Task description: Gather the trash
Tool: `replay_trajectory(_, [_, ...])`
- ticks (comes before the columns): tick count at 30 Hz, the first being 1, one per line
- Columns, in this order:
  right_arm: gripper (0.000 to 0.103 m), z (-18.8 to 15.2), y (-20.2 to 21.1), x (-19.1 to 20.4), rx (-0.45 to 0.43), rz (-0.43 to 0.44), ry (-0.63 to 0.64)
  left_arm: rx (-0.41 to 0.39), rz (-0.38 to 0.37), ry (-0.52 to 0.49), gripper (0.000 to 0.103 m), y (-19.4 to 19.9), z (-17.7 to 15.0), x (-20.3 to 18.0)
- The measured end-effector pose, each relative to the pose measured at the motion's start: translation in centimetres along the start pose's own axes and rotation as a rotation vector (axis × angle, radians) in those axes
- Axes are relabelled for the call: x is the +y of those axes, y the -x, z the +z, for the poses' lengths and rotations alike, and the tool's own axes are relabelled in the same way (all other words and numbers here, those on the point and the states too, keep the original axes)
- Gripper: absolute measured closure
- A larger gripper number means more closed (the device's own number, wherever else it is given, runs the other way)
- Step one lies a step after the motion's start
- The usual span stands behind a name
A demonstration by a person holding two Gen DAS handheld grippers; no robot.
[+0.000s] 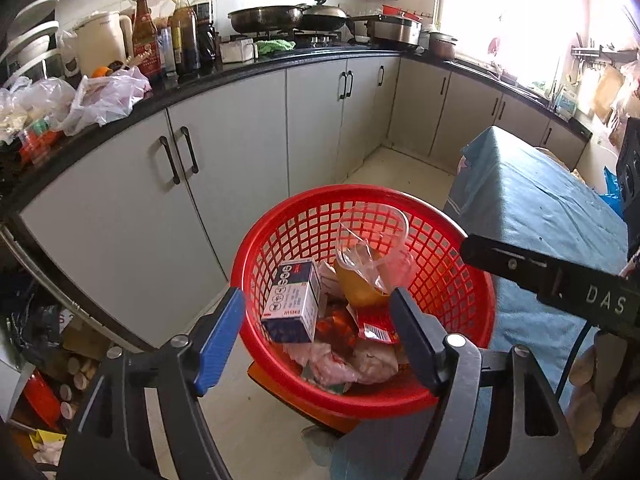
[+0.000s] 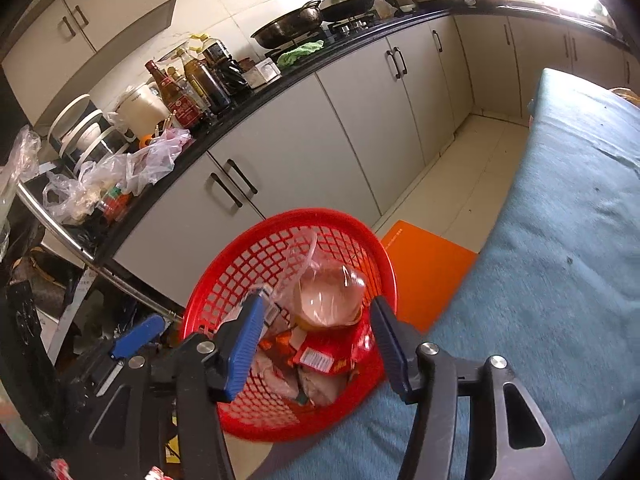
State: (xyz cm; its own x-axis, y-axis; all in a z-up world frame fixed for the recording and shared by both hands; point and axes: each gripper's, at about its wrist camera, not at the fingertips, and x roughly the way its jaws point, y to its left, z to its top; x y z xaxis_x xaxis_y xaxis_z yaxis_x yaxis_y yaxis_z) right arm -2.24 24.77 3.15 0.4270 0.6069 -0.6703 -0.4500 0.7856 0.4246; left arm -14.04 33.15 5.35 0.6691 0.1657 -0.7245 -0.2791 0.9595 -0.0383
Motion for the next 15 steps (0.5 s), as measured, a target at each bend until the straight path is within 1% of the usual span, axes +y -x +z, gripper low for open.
replay_trajectory(3, [0.044,-1.1,0.8,0.2,-0.004,-0.015,0.018,-0.018,0.016,0.003,0.026,0.8,-0.5,-0.3])
replay_trajectory(7, [0.044,-2.7,1.9,0.2,-0.008,-0.026,0.032,-0.065,0.045,0.016,0.023,2.1,-1.3,-0.6])
replay_trajectory(10, [0.044,-3.5,2.8,0.2,-0.018,-0.034,0.036,-0.107,0.076,0.021,0.022,3.2,-1.6,-1.0])
replay_trajectory(12, [0.043,-3.9,3.6,0.0,-0.026,-0.037,0.037,-0.139,0.101,0.026,0.019,4.0,-1.9,-1.2])
replay_trajectory(14, [0.043,-4.3,4.3,0.1,-0.036,-0.040,0.038,-0.189,0.122,0.042,0.011,5.2,-2.3,-1.3])
replay_trajectory(15, [0.043,-4.6,4.8,0.1,-0.043,-0.044,0.042,-0.208,0.128,0.052,0.010,5.6,-2.4,-1.3])
